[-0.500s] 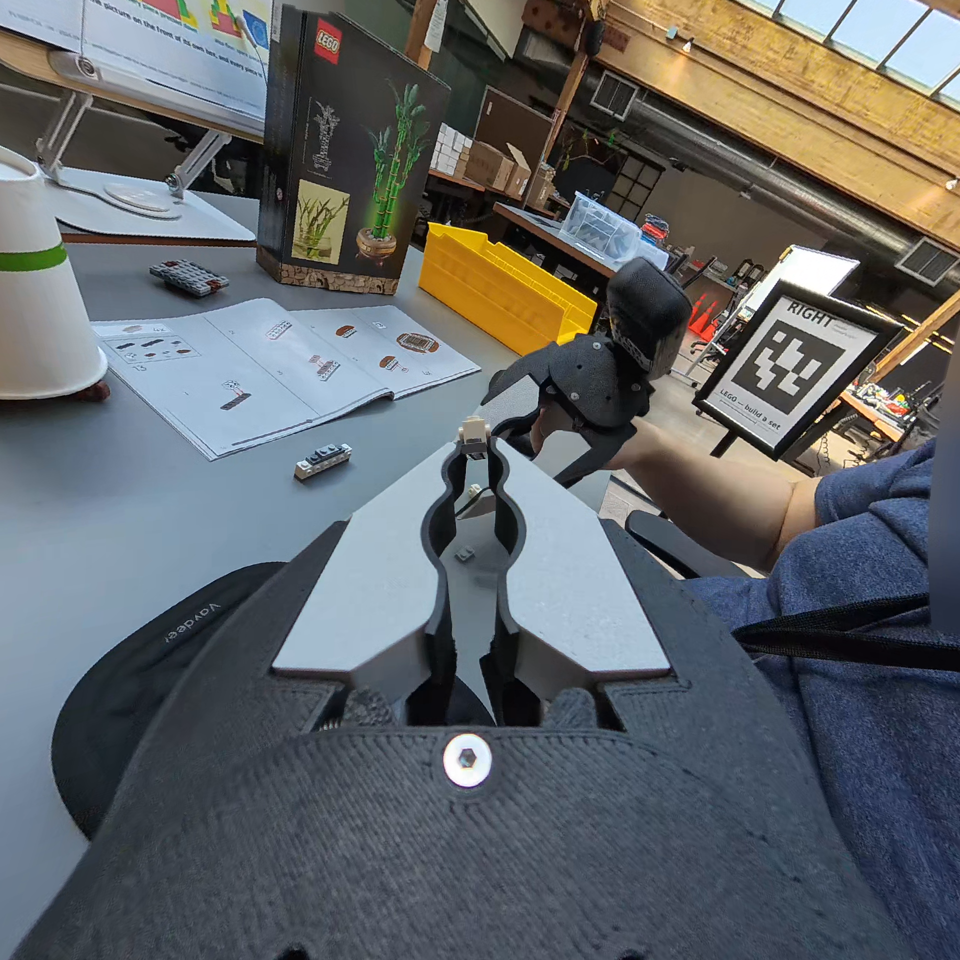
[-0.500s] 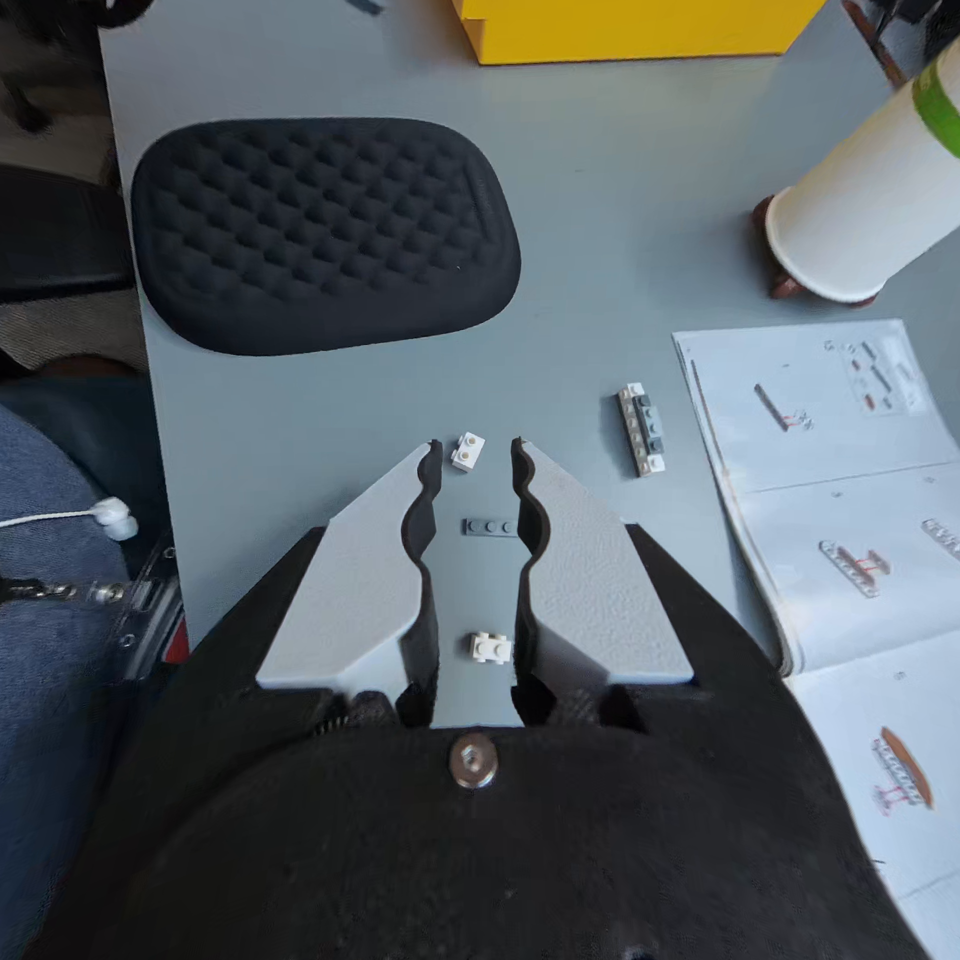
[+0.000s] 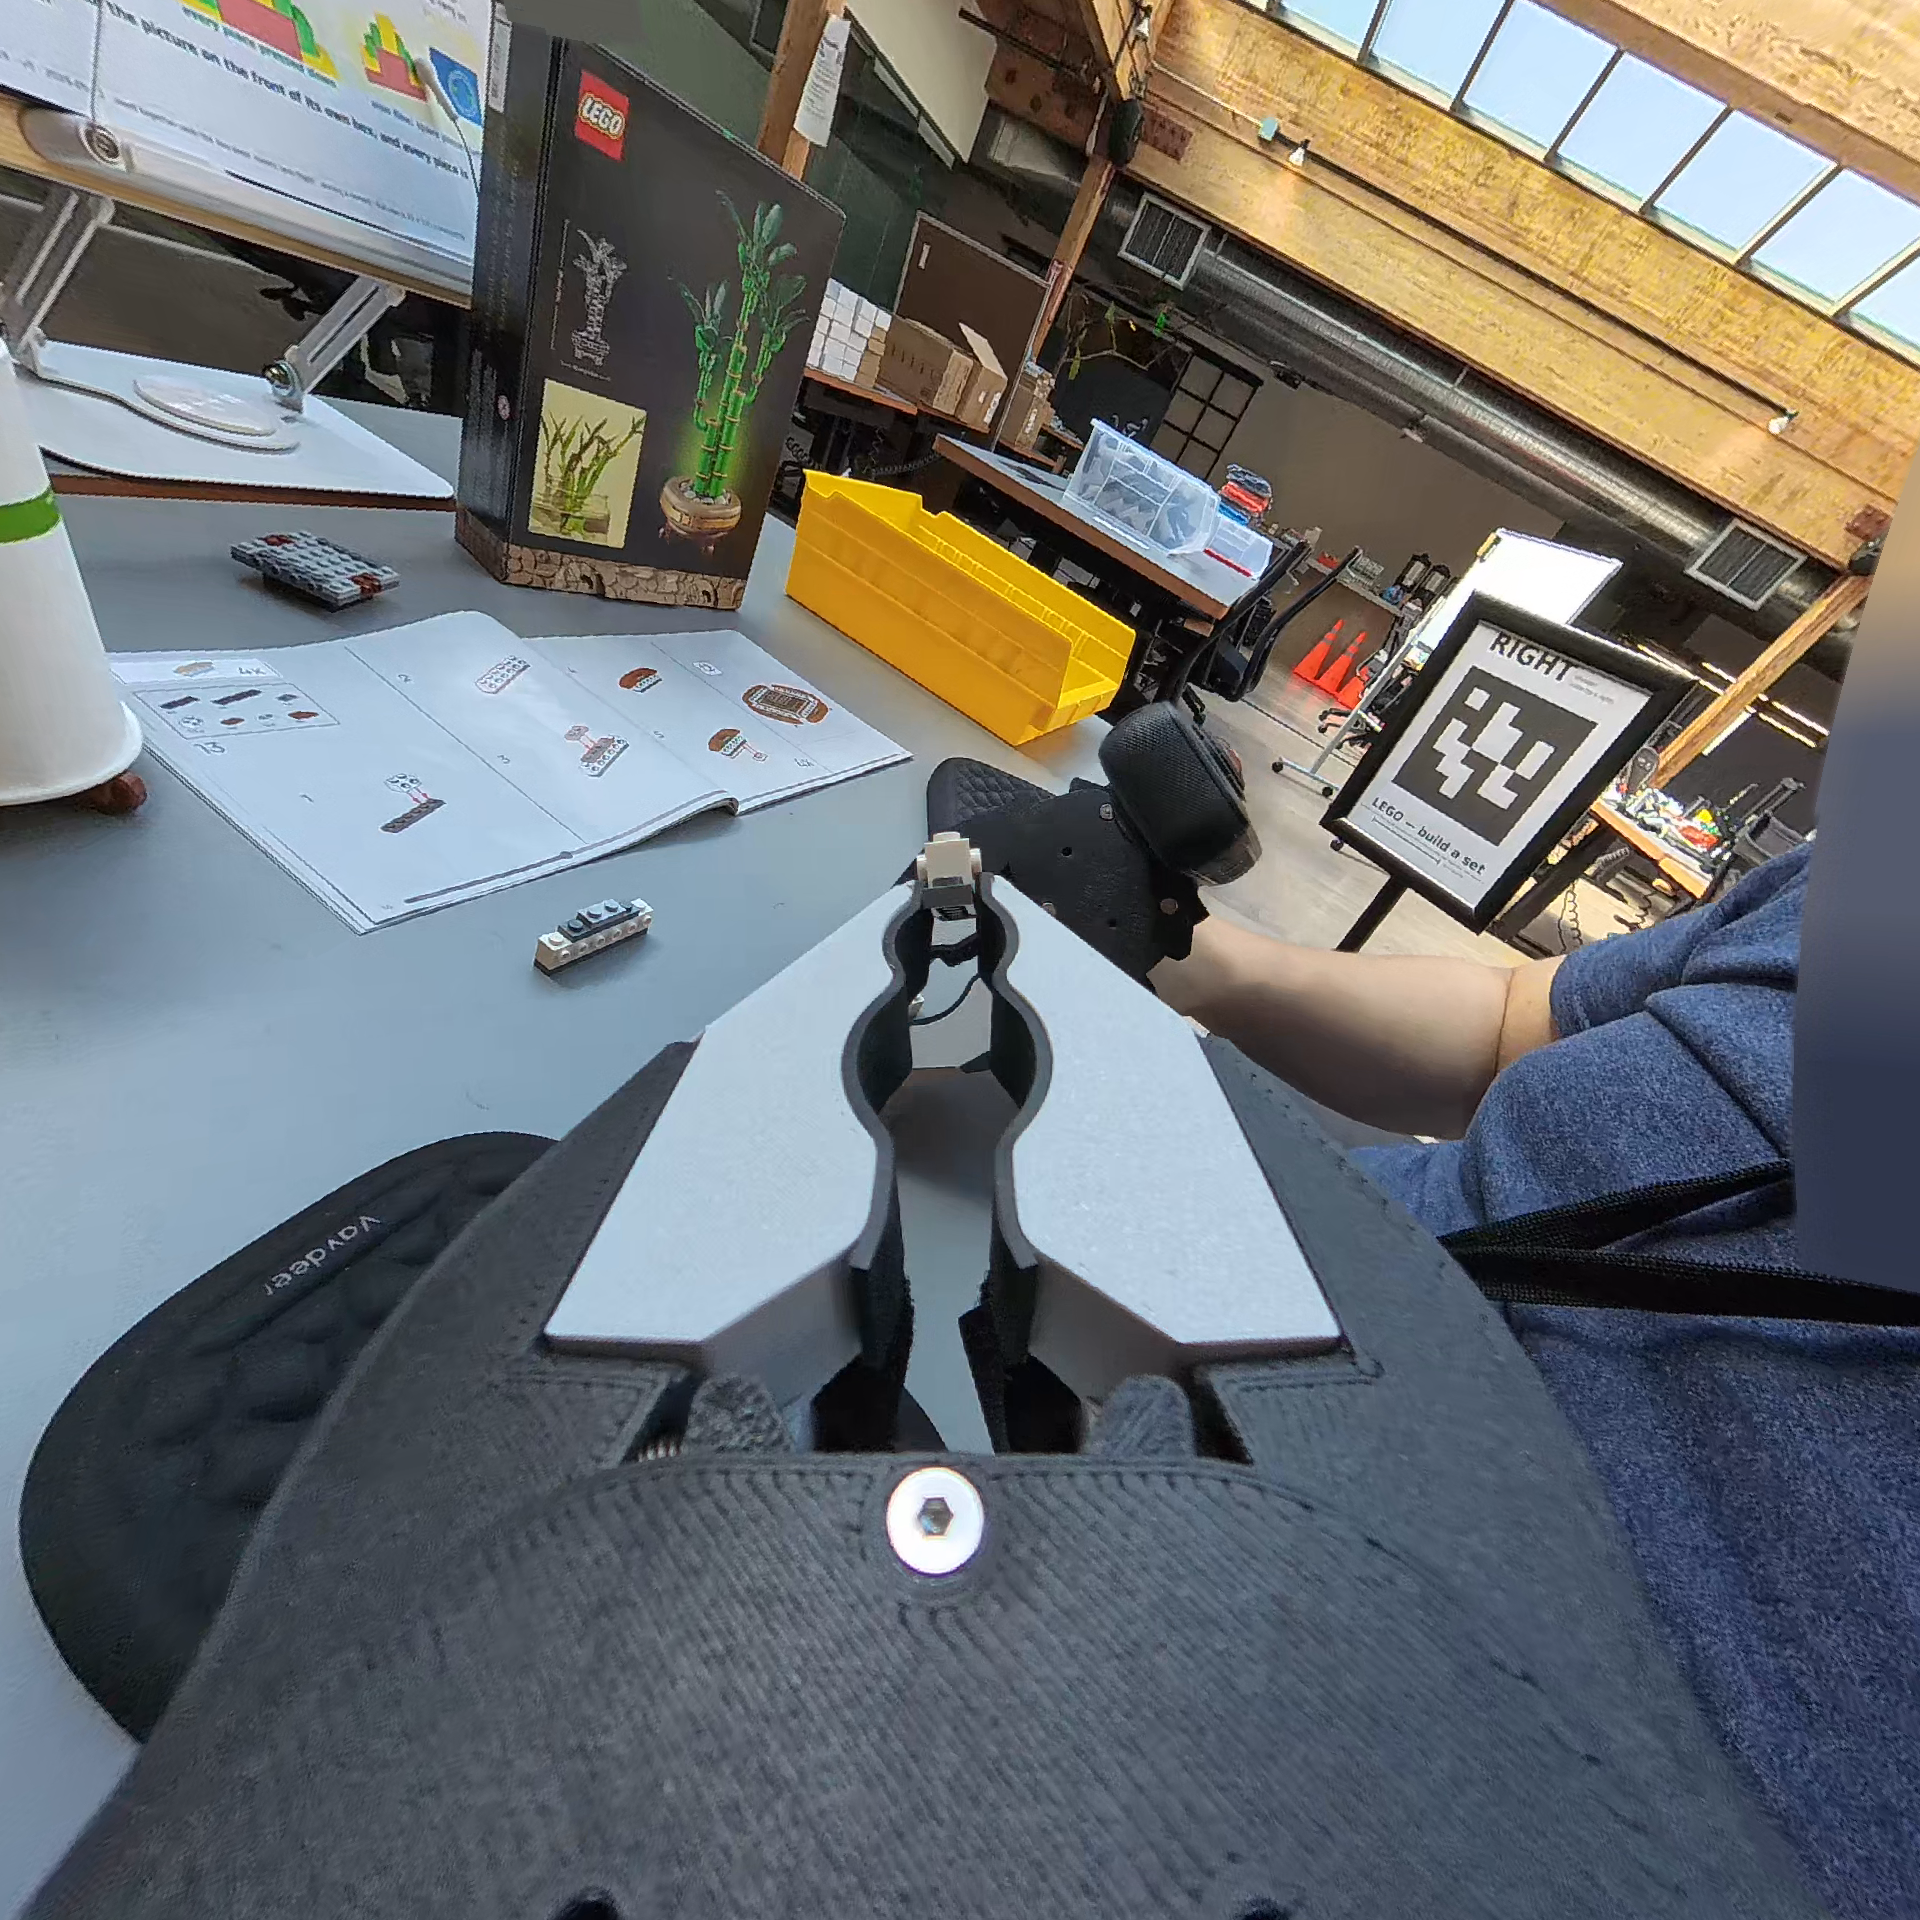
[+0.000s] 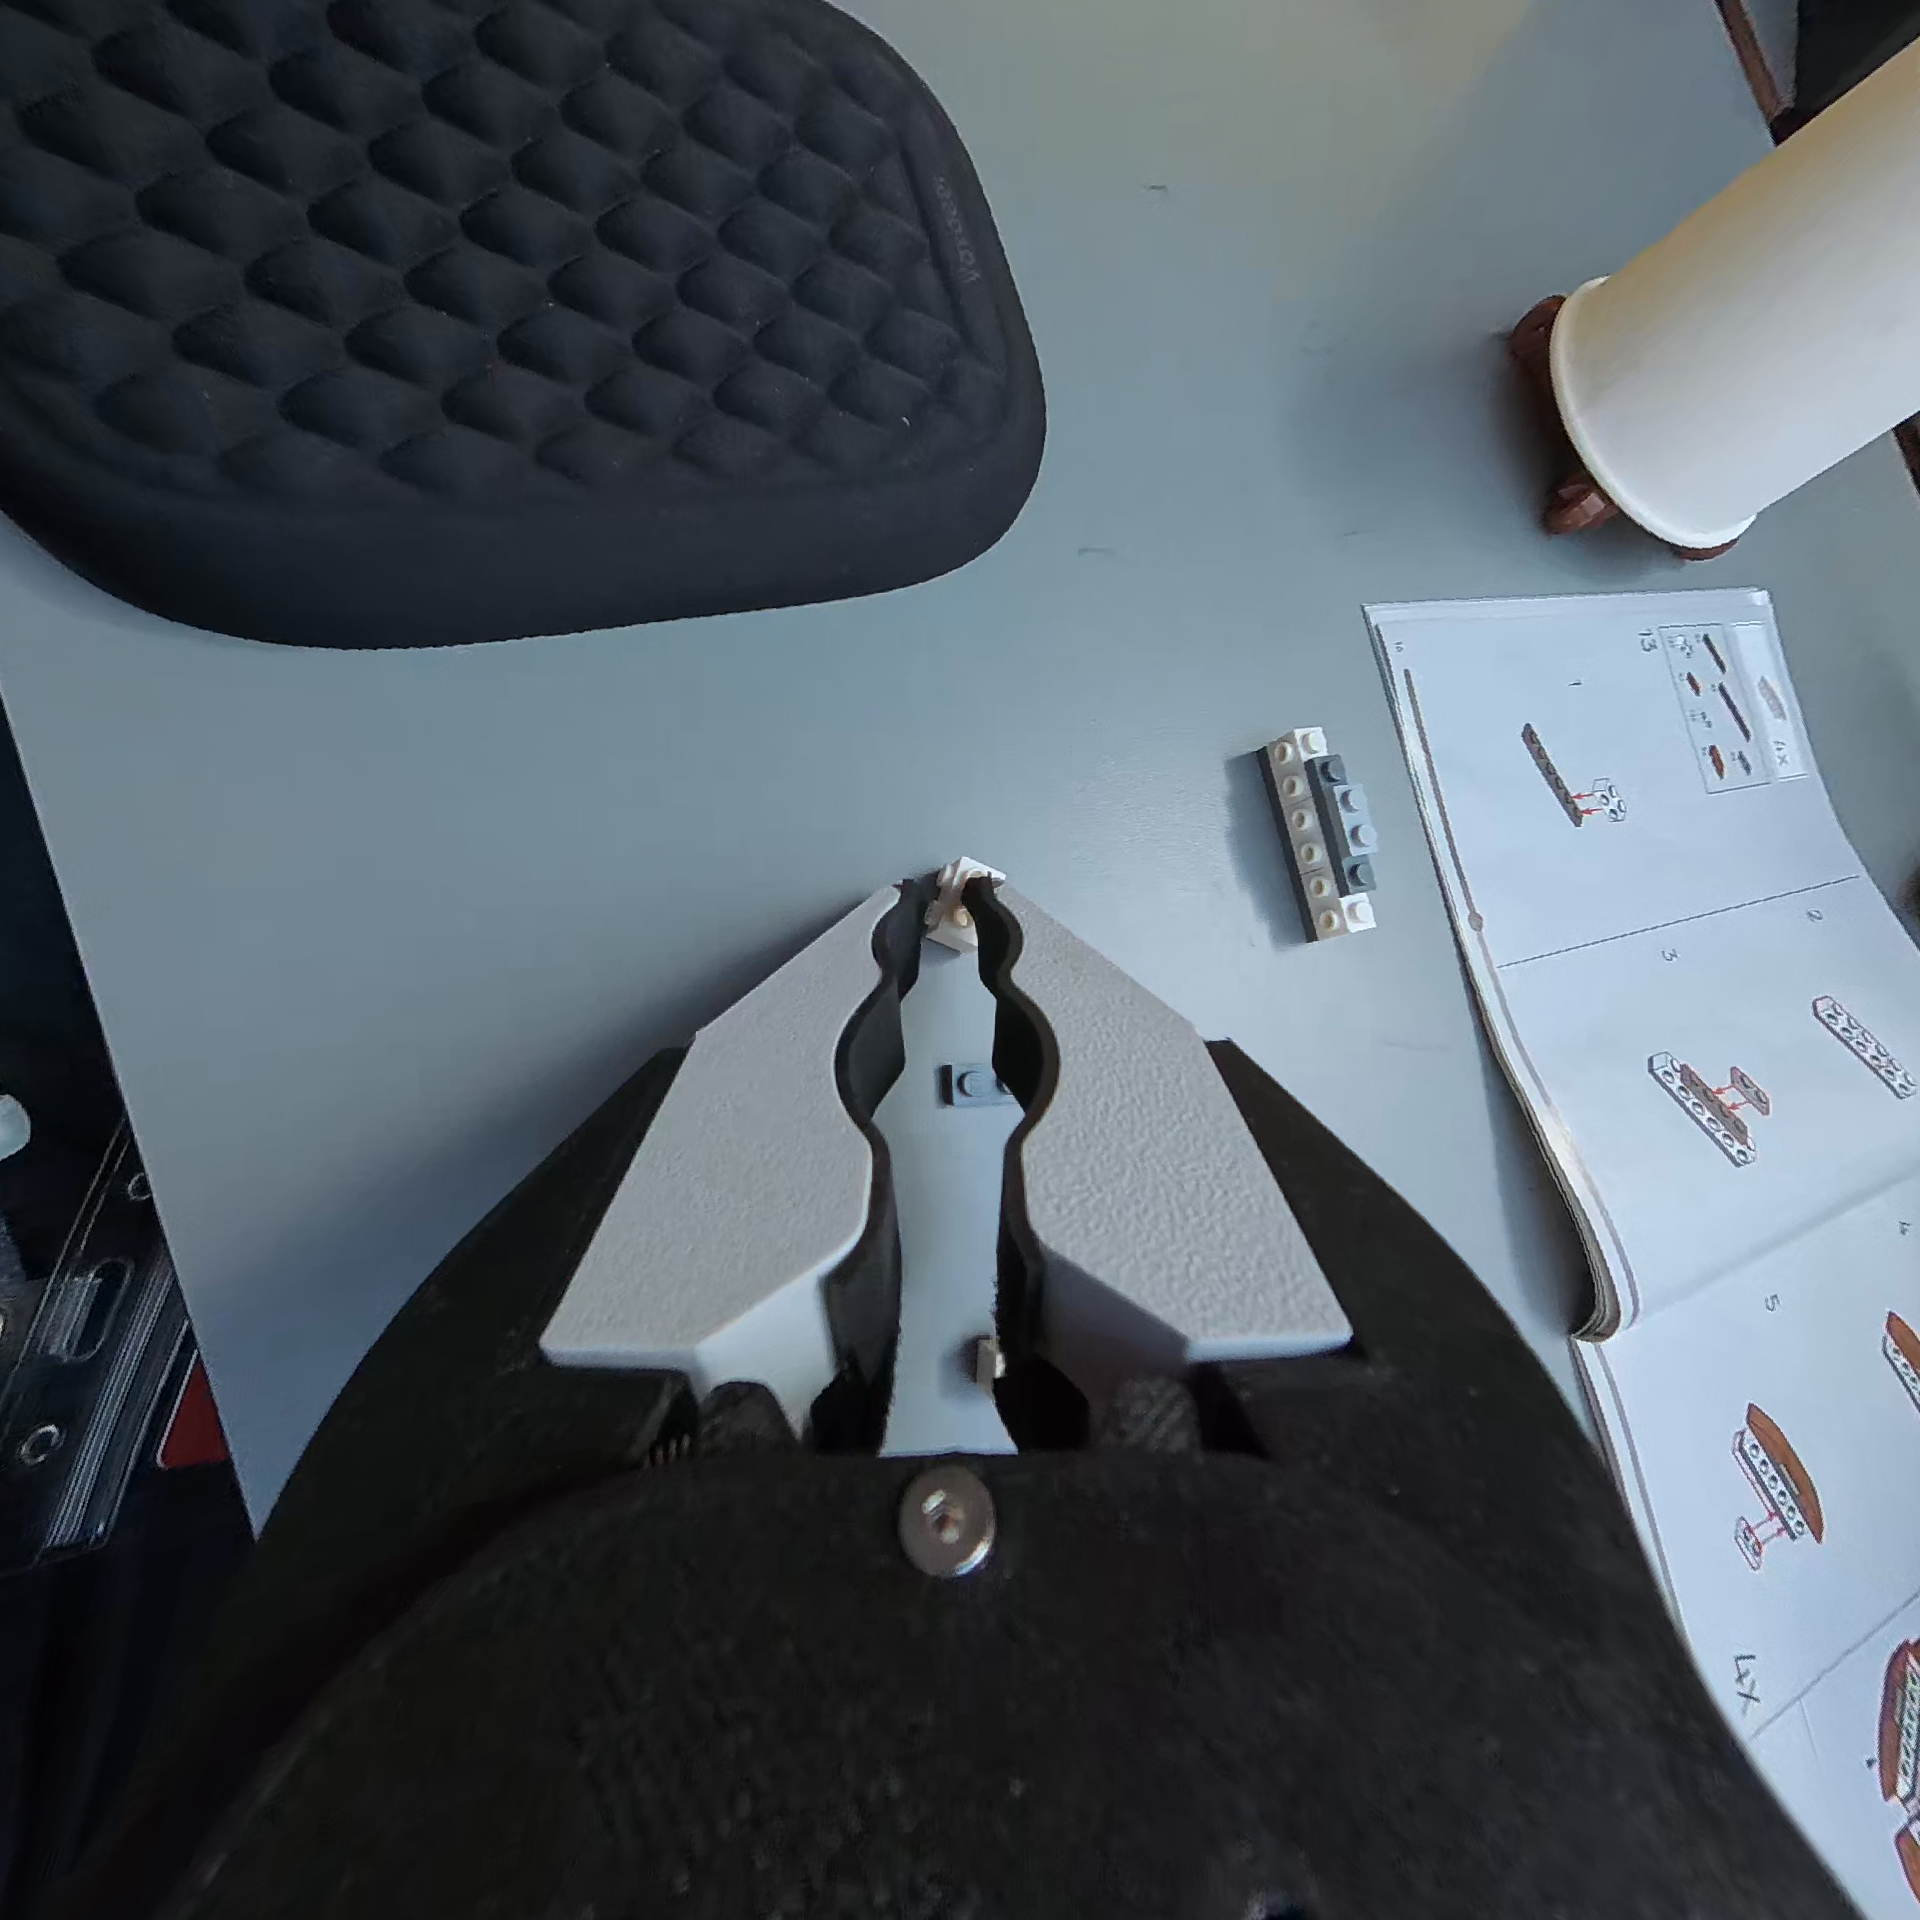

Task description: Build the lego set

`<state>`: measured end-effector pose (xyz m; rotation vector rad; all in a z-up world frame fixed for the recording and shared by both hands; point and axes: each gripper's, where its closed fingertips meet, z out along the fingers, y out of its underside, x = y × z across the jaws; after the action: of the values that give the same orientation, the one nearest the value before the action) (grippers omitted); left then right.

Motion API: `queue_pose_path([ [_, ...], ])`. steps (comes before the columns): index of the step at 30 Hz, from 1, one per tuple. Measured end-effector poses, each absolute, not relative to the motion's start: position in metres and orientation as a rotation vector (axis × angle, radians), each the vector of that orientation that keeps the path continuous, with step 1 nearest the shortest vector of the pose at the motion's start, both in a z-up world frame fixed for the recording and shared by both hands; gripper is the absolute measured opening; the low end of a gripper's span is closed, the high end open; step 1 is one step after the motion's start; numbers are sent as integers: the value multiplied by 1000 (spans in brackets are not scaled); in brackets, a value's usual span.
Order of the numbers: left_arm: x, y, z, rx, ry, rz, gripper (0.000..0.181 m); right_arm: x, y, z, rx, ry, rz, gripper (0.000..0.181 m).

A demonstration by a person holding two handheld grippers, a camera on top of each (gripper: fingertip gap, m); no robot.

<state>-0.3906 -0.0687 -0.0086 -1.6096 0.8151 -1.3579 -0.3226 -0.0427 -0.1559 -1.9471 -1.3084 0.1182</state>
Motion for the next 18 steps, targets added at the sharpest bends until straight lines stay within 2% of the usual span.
queue_pose_path([
  [3,-391,-71,-8,-1600,818,-1355,6,-317,-38,-157,-1966,-1302,125,15],
  [18,-391,-78,-8,-1592,820,-1399,6,-313,-34,-148,-2051,-1131,124,15],
])
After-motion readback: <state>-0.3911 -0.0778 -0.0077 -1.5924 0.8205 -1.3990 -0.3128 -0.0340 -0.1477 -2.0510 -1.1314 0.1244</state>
